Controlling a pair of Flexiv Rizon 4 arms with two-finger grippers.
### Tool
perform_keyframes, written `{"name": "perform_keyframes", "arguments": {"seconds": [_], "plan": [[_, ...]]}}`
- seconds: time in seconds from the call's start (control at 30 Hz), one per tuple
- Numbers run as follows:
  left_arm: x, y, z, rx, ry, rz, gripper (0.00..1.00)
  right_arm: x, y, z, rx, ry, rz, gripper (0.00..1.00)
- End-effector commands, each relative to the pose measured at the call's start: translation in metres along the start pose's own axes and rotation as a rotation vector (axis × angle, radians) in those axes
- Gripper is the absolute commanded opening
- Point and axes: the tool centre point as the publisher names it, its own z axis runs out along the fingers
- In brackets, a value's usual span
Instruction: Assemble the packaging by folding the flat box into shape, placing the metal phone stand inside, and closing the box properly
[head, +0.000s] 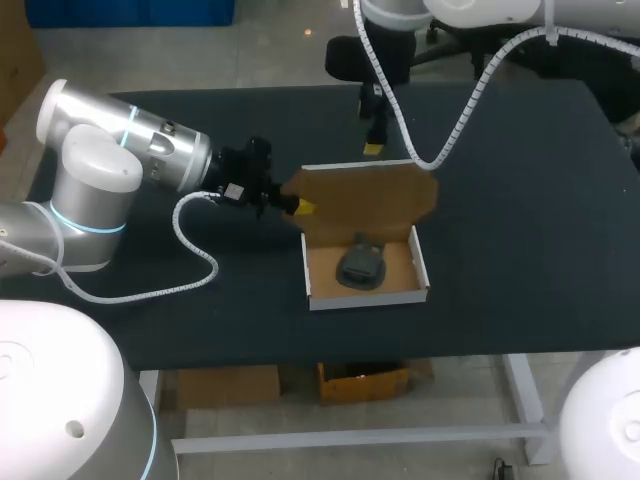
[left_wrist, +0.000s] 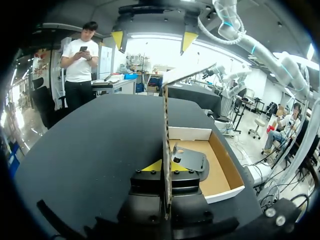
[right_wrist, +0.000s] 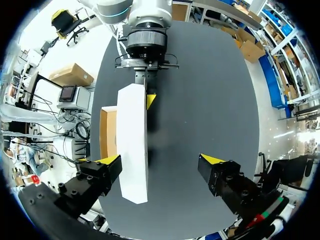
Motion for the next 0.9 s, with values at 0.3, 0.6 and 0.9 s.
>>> {"name": "perform_keyframes", "arguments": {"seconds": [0.3,0.6,0.9], "plan": [[0.000,0.002,0.001,0.001,0.002,0.001,0.00,-0.002,-0.004,-0.001,0.038,-0.013,0.055,1.00],[0.004,-0.001,0.008,-0.054,-0.065,0.161,0.00,-0.003,-0.021,-0.002,0.071,0.025,0.255,1.00],[0.012,0.002,0.006,-0.075,-0.150,0.290,0.00,0.004,-0.038,0.003,0.012,0.047,0.521,1.00]]}}
